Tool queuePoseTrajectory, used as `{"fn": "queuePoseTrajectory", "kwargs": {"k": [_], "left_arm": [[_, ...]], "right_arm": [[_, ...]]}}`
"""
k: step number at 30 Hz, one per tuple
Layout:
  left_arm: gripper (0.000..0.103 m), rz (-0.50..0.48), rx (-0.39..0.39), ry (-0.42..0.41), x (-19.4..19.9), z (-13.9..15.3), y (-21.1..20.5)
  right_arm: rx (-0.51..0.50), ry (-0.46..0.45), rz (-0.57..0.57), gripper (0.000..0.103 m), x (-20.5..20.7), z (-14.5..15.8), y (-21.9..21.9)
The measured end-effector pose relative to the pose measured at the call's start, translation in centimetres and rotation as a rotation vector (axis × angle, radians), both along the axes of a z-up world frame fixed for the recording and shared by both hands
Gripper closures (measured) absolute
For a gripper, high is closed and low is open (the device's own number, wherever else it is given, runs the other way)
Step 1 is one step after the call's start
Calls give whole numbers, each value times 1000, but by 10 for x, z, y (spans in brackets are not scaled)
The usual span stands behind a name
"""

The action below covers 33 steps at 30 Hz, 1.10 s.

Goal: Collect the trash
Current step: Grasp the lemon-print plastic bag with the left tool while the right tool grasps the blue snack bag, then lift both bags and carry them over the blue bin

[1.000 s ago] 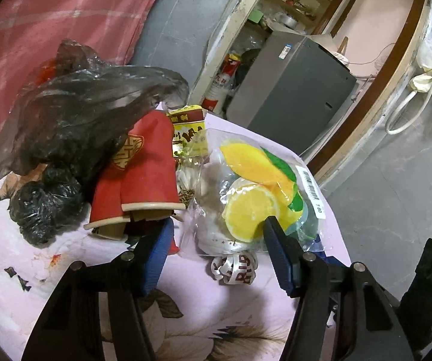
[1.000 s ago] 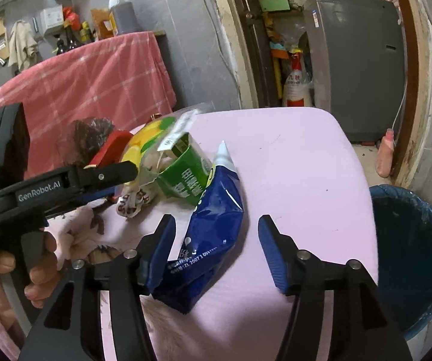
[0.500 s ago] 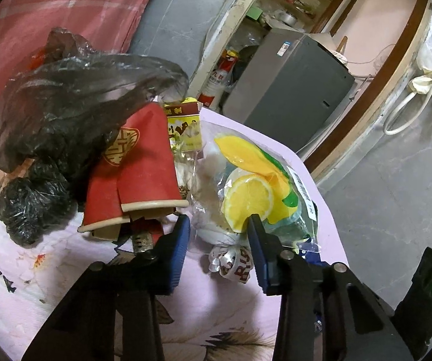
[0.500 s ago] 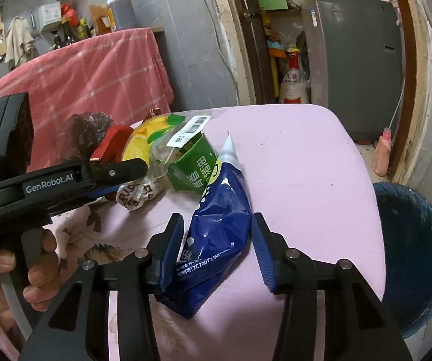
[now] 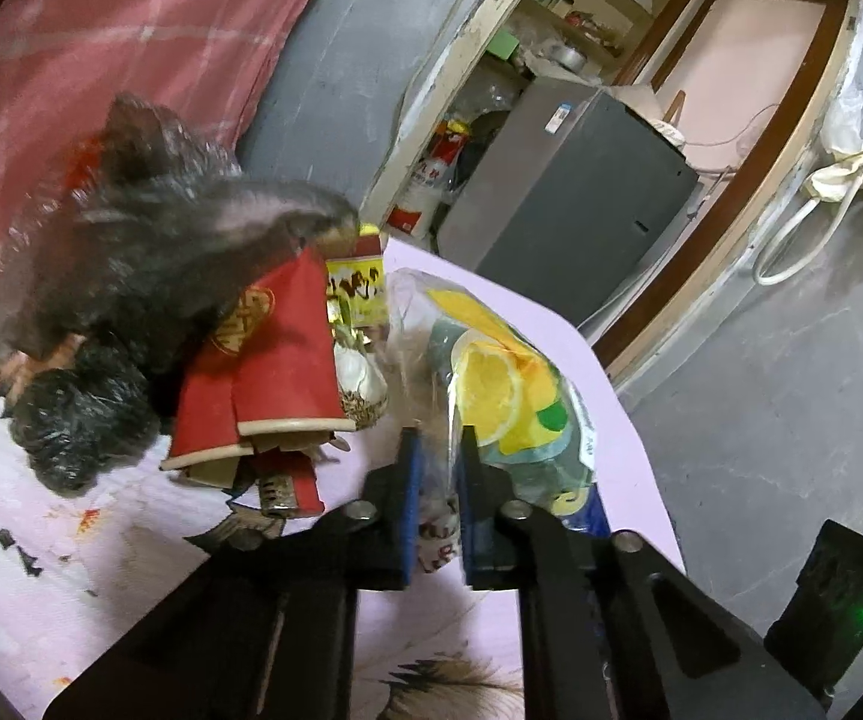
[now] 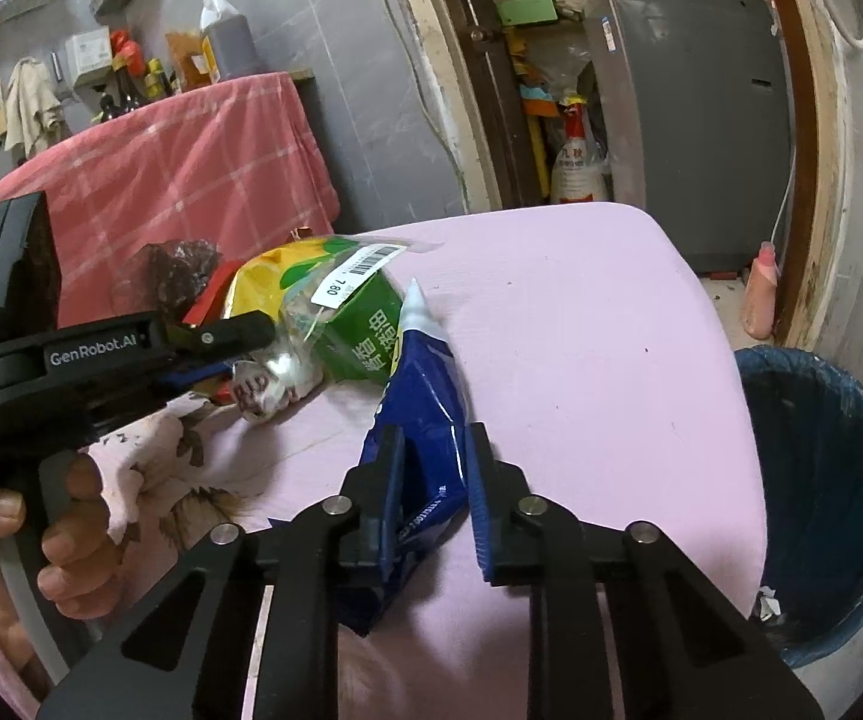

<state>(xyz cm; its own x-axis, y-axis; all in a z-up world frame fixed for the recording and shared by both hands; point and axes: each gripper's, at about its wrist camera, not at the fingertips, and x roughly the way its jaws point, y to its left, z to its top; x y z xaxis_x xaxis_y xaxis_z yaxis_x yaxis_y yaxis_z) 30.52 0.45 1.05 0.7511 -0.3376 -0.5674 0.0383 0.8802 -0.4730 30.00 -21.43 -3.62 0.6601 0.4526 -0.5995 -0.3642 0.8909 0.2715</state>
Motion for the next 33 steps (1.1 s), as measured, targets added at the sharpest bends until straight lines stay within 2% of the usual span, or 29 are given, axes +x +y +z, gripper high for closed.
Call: {"fn": "queuePoseTrajectory", "kwargs": {"k": [8, 11, 18, 27, 33], "left_arm": [[99, 8, -19, -44, -25, 6, 4], [99, 3, -12, -74, -39, 8, 2], [99, -16, 36, -128, -67, 11, -6], [99, -67, 132, -205, -87, 14, -41], [99, -112, 113, -227, -82, 13, -60]], "right_arm": [[32, -14, 5, 92, -8, 2, -7], [34, -37, 0, 97, -13, 7, -9], [44, -57, -15, 98, -17, 11, -12], [38, -127, -66, 100, -25, 23, -31], [38, -189, -115, 100, -28, 37, -45]]}}
